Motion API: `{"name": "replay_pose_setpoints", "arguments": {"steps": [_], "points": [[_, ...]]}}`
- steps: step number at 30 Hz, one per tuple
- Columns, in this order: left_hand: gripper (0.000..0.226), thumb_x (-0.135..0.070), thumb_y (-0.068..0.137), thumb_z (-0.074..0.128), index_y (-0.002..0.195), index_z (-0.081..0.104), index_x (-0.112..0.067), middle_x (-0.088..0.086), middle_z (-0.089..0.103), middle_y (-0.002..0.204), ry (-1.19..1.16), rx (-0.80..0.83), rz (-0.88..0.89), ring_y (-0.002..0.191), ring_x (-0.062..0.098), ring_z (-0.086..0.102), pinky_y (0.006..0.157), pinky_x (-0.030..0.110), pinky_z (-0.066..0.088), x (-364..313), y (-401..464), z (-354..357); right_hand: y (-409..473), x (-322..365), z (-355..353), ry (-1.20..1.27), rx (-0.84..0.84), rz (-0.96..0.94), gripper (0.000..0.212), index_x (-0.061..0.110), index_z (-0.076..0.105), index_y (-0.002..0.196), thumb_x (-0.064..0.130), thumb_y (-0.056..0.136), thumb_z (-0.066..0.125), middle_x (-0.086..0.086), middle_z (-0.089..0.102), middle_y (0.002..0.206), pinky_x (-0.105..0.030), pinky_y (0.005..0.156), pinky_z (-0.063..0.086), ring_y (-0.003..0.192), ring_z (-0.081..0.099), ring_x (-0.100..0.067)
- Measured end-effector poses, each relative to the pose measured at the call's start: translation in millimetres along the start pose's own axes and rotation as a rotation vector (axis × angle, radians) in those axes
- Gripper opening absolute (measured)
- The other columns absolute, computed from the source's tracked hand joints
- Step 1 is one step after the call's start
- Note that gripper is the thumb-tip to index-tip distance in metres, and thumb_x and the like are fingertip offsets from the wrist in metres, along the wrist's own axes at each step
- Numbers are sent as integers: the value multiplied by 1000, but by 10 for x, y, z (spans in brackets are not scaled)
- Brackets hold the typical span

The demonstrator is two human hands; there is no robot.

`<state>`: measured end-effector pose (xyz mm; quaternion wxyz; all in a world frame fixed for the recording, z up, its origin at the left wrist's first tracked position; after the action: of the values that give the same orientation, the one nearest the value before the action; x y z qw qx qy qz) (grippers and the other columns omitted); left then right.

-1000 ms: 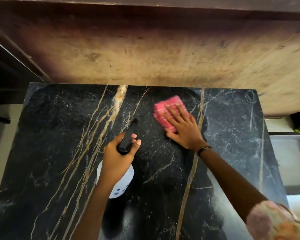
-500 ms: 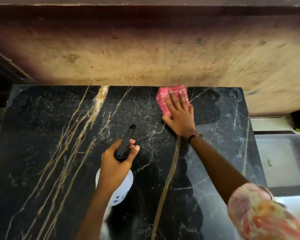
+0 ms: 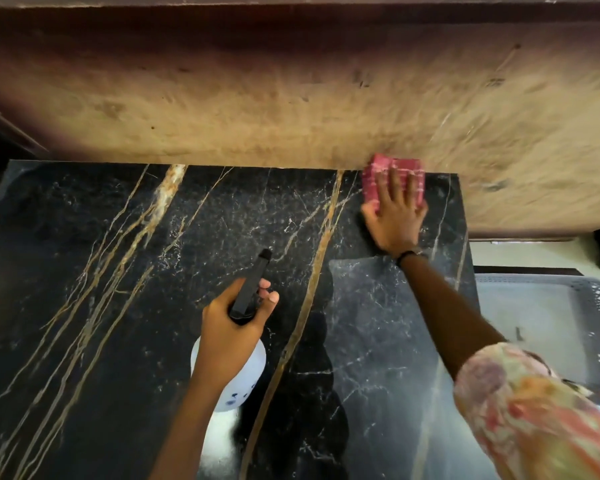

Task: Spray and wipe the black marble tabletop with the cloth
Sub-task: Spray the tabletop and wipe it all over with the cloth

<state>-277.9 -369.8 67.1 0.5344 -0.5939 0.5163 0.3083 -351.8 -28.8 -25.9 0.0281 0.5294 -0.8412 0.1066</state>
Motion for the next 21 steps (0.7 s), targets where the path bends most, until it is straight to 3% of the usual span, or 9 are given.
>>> {"name": "replay_pose_setpoints", "arguments": {"steps": [3, 6, 10, 14, 17, 21], "points": [[11, -22, 79, 72, 86, 69, -30, -8, 73, 87, 9, 2, -12, 87, 3, 68, 72, 4, 47, -27, -44, 125, -552, 324, 100, -28, -6, -258, 73, 32, 9, 151, 60, 89, 38, -1, 1, 161, -61, 110, 8, 148, 1, -28], [11, -22, 79, 72, 88, 70, -28, -10, 73, 87, 11, -4, -25, 89, 1, 67, 75, 8, 49, -46, -78, 222, -1140, 13, 123, -28, 3, -372, 70, 31, 22, 149, 58, 85, 35, 1, 12, 158, -62, 109, 28, 147, 9, -28], [11, -21, 79, 72, 89, 69, -26, -10, 72, 88, 38, -14, -16, 88, -3, 65, 77, 10, 47, -77, -142, 283, -1230, -793, -30, 0, 8, -172, 74, 30, 23, 148, 61, 81, 32, -2, 15, 159, -58, 109, 27, 147, 9, -30], [11, -21, 80, 72, 90, 69, -26, -21, 72, 82, 36, -22, -21, 79, -6, 65, 69, 3, 47, -35, -238, 277, -968, -547, -54, 58, -20, 38, 74, 33, 16, 151, 61, 83, 32, -1, 7, 161, -59, 112, 13, 148, 1, -30], [11, -21, 79, 72, 89, 70, -27, -22, 72, 85, 63, -39, -12, 85, -6, 66, 71, 1, 45, 9, -327, 240, -1190, 223, 126, 25, -2, -196, 71, 33, 11, 151, 60, 89, 34, -2, 3, 160, -58, 112, 6, 146, -3, -29], [11, -19, 79, 73, 88, 70, -24, -14, 73, 83, 76, -62, -26, 86, -7, 65, 71, 1, 44, 79, -451, 205, -2126, 668, 357, 33, 19, -529, 69, 33, 23, 148, 58, 85, 38, -1, 27, 156, -60, 111, 26, 145, 16, -29]]}}
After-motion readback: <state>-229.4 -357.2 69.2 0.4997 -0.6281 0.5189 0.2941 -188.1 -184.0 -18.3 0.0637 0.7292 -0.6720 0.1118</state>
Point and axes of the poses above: each hand's wrist, its own y-axis towards the middle knuckle, its own z-axis out of the palm, x = y × z, the point moved 10 cm from there along y, towards the middle knuckle
